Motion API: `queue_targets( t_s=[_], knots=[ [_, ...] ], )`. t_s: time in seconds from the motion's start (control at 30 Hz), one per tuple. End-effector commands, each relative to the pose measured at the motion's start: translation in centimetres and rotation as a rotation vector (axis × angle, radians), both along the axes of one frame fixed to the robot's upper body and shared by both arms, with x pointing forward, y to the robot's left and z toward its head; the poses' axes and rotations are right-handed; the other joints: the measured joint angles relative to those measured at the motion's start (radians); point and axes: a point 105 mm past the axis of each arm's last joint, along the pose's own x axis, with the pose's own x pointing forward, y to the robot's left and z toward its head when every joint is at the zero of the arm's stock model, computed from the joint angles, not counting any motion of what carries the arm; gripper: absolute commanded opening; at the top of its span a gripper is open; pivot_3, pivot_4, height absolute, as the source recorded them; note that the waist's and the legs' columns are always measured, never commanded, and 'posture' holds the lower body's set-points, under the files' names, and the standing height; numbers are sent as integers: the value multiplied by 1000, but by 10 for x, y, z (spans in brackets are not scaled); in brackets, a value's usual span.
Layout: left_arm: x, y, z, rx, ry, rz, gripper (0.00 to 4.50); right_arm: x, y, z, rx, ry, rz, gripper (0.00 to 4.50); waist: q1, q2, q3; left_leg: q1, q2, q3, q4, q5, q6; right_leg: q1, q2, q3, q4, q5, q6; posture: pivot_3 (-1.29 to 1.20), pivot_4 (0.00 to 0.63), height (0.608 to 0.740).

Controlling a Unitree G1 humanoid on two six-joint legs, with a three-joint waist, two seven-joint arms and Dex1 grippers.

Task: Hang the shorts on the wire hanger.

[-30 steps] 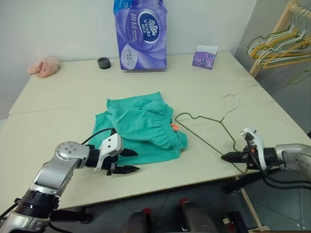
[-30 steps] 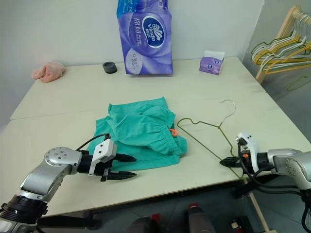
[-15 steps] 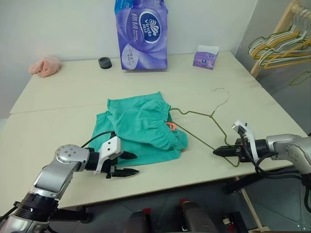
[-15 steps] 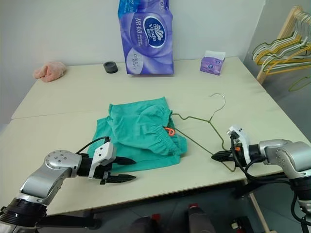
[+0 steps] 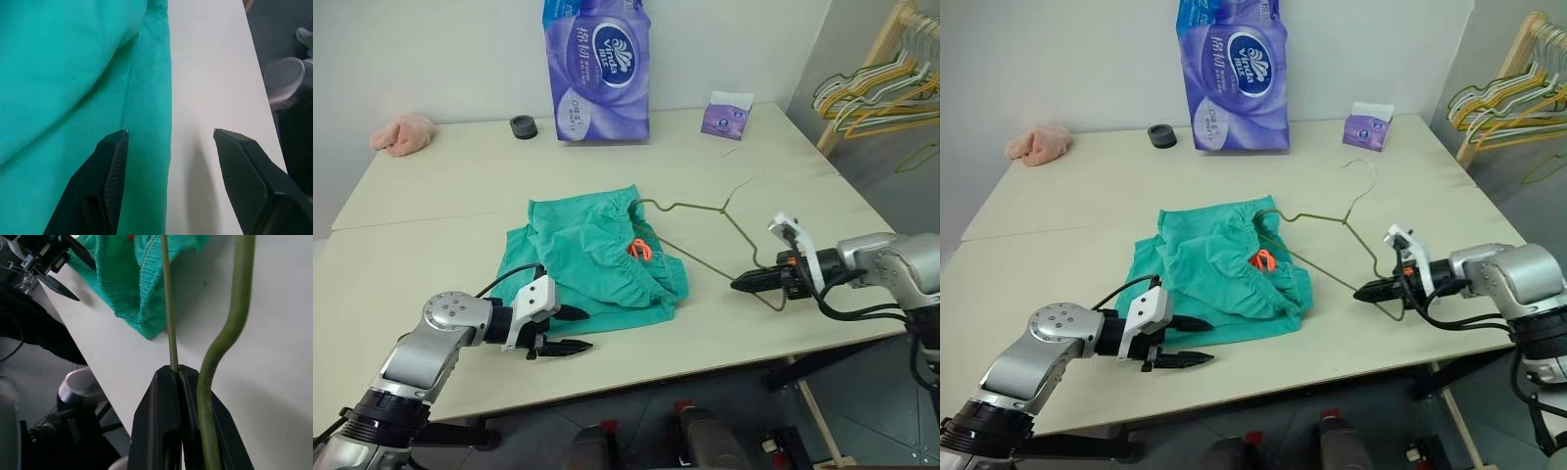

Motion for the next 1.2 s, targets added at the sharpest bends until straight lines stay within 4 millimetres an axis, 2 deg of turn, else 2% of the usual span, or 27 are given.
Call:
queue_targets(
  t_s=[0.03, 0.17, 0.33, 0.43, 0.6, 0.77, 0.9, 1.0, 1.1, 1.2],
  knots=[
    [2, -4, 9, -4, -47, -13, 2923, -3, 7, -2, -24, 12, 10, 0, 0, 0, 0, 0, 0, 0, 0, 0, 0, 0, 0, 0, 0, 0, 0, -155, 111, 740],
    [1, -4, 9, -3, -48, -10, 2923, -5, 9, -4, -30, 27, 3, 0, 1, 0, 0, 0, -1, 0, 0, 0, 0, -1, -1, 0, 1, 0, 0, -153, 111, 740],
    [2, -5, 9, -5, -51, -8, 2923, 8, 21, -4, 20, 36, -67, 0, -2, 0, 0, 0, 0, 0, 0, 0, 0, -1, -1, 0, 1, 0, 0, -154, 110, 740],
    [1, -7, 9, -10, -51, -10, 2923, 20, 36, -1, 72, 27, -128, 0, -2, 0, 0, 0, 0, 0, 0, 0, 0, -1, -1, 0, 2, 0, 0, -153, 109, 740],
    [3, -7, 10, -18, -58, 0, 2923, 28, 51, 12, 143, 12, -162, 0, 0, 0, 0, -1, 0, -1, 0, 0, 0, -2, -1, 0, 3, 1, -1, -152, 107, 740],
    [13, -8, 19, -62, -117, 62, 2923, 41, 57, 34, 164, -182, -201, 0, 2, 0, 0, -2, -1, -1, 0, 0, 0, -2, -2, 0, 3, 1, -1, -145, 104, 740],
    [38, -4, 43, -168, -220, 211, 2923, 34, 62, 48, 163, -330, -167, 0, 3, 0, 0, -2, -1, -1, 0, 0, 0, -2, -2, -1, 3, 1, -1, -149, 105, 740],
    [51, 1, 75, -298, -254, 299, 3472, 31, 64, 51, 150, -410, -165, 0, 2, 0, 0, -2, -1, -2, 0, 0, 0, -2, -2, -2, 3, 1, -1, -159, 105, 740],
    [65, 11, 125, -402, -342, 351, 4354, 27, 67, 51, 116, -482, -145, 0, 0, 0, 0, -2, -1, -2, 1, 0, 0, -2, -2, -2, 4, 2, 0, -159, 105, 740],
    [79, 22, 179, -467, -459, 375, 4482, 21, 69, 47, 75, -534, -108, 0, 0, 0, 0, -3, -1, -2, 1, 0, 0, -2, -2, -2, 3, 2, 0, -159, 102, 740]
  ],
)
